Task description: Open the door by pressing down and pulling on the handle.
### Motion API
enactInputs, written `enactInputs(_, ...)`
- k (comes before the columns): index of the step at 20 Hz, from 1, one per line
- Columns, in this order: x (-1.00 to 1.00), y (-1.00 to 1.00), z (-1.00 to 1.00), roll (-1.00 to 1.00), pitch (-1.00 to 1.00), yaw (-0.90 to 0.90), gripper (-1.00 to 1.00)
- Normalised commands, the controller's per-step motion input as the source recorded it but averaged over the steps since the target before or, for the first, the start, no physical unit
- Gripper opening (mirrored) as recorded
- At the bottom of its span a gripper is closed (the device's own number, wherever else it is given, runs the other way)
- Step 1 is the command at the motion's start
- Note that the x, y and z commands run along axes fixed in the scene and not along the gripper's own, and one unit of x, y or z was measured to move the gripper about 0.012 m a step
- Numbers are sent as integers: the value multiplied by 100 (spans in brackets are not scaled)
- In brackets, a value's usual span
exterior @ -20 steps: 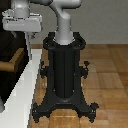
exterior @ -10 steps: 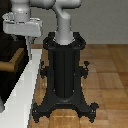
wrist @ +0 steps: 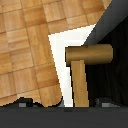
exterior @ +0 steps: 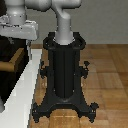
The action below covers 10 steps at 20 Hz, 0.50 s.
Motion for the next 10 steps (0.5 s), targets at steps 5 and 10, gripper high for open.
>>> enactInputs(5, 0, -40, -80, 0, 0, 0, 100)
enactInputs(10, 0, -60, -60, 0, 0, 0, 100)
